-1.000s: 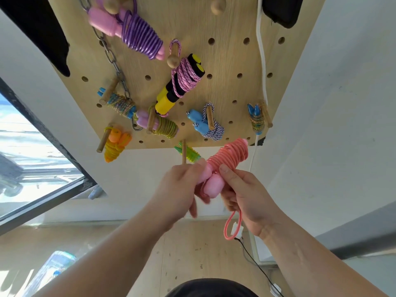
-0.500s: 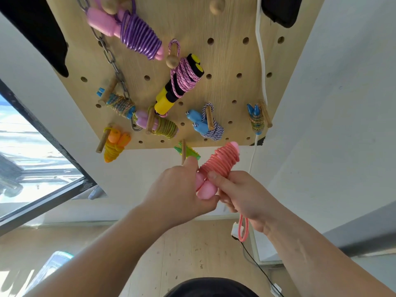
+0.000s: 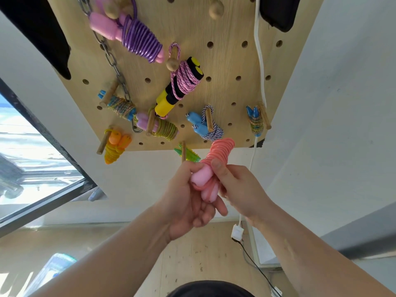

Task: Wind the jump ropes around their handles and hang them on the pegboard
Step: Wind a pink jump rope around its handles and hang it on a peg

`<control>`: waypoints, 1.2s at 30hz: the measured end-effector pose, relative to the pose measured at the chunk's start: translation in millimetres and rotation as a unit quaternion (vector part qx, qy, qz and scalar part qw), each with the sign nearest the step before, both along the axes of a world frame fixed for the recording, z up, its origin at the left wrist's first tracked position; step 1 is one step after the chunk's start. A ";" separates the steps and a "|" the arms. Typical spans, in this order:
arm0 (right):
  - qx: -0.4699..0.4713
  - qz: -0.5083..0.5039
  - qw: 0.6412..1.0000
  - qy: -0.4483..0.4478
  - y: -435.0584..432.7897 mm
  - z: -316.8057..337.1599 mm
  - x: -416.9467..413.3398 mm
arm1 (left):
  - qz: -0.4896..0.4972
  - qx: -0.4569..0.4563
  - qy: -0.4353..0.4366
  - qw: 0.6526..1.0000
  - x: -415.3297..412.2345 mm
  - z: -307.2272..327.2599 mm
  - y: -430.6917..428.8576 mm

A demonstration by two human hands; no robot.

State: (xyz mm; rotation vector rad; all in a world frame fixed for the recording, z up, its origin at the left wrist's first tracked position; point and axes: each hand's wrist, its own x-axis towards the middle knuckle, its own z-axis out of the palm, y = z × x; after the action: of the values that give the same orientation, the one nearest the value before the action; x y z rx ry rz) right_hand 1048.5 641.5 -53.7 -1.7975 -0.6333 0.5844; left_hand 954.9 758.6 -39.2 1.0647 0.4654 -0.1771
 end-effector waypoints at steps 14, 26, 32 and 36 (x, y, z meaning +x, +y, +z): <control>-0.076 0.152 0.937 0.306 -19.0 13.9 -10.2 | -0.103 0.660 -0.344 0.660 -16.4 -10.5 37.4; -0.067 0.034 0.992 0.105 -24.6 1.6 -14.3 | 0.154 0.387 -0.108 0.903 -9.4 -35.7 0.2; -0.147 0.040 0.974 -0.169 -31.5 -0.6 -23.5 | 0.213 0.357 -0.025 0.909 -1.4 -35.8 7.2; -0.177 0.086 0.915 -0.353 -29.2 5.0 -30.7 | 0.168 0.456 0.009 0.874 -1.5 -48.7 11.5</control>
State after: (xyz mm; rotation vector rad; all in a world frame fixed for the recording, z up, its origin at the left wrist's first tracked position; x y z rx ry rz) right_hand 1017.8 612.3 -48.7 -2.3235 -1.2475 0.1413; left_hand 953.4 770.1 -87.9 1.8788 0.7741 0.3915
